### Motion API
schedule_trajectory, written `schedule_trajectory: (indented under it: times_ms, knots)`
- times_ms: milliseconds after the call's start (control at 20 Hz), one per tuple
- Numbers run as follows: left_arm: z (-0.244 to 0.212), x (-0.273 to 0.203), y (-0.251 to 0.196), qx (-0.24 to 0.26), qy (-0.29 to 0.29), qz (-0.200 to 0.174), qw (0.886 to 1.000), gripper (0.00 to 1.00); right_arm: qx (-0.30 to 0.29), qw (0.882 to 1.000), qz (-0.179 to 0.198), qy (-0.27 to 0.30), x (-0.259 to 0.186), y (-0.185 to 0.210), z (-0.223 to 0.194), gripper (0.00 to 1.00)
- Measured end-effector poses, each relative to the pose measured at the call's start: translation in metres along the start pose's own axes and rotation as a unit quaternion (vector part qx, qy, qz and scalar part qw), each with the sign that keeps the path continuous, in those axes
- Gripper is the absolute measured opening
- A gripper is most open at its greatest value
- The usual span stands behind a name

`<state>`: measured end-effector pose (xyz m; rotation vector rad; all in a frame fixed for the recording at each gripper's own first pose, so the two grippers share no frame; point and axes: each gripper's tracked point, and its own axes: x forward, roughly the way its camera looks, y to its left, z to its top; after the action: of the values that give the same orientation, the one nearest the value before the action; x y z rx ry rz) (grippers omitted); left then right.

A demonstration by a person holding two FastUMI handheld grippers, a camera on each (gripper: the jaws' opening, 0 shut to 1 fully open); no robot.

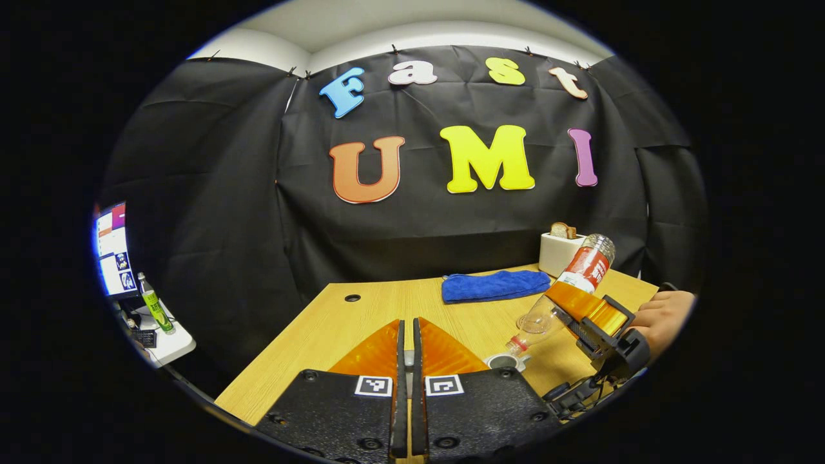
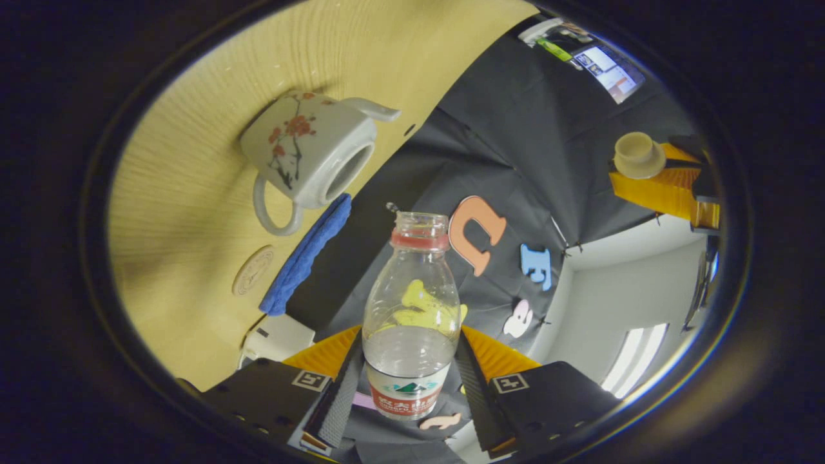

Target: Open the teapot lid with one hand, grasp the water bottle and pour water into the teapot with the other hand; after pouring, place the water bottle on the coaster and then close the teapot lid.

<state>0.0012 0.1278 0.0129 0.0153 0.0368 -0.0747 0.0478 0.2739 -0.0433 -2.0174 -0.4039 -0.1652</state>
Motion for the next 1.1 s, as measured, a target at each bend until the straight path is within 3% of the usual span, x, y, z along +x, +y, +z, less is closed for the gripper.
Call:
schedule_trajectory:
  times_ms: [150, 350, 400, 500, 750, 800, 850, 1000, 1100]
  knots:
    - [0.001, 0.0, 0.001, -0.001, -0.001, 0.001, 1.0, 0.05, 0.101, 0.994, 0.02, 0.018, -0.003, 0.007, -0.008, 0.76]
    - [0.003, 0.001, 0.003, -0.006, -0.006, 0.008, 1.0, 0.05, 0.219, 0.974, 0.045, 0.039, -0.011, 0.02, -0.018, 0.79]
    - [0.004, -0.001, 0.004, -0.012, -0.009, 0.01, 1.0, 0.05, 0.281, 0.957, 0.056, 0.05, -0.014, 0.029, -0.023, 0.76]
    - [0.006, -0.001, 0.005, -0.018, -0.011, 0.013, 1.0, 0.05, 0.346, 0.934, 0.06, 0.069, -0.02, 0.037, -0.036, 0.79]
    - [0.003, 0.002, 0.005, -0.027, -0.007, 0.013, 1.0, 0.05, 0.45, 0.887, 0.043, 0.092, -0.03, 0.037, -0.063, 0.78]
    - [0.003, 0.004, 0.004, -0.026, -0.006, 0.015, 1.0, 0.05, 0.474, 0.874, 0.045, 0.093, -0.032, 0.035, -0.066, 0.78]
    - [0.001, 0.004, 0.004, -0.024, -0.004, 0.015, 1.0, 0.05, 0.513, 0.852, 0.049, 0.094, -0.03, 0.035, -0.073, 0.76]
    - [0.002, 0.003, -0.006, -0.022, -0.004, 0.004, 1.0, 0.05, 0.585, 0.801, 0.067, 0.104, -0.029, 0.035, -0.082, 0.79]
    - [0.008, 0.0, -0.014, -0.027, -0.011, -0.012, 0.999, 0.05, 0.639, 0.758, 0.068, 0.109, -0.023, 0.036, -0.088, 0.78]
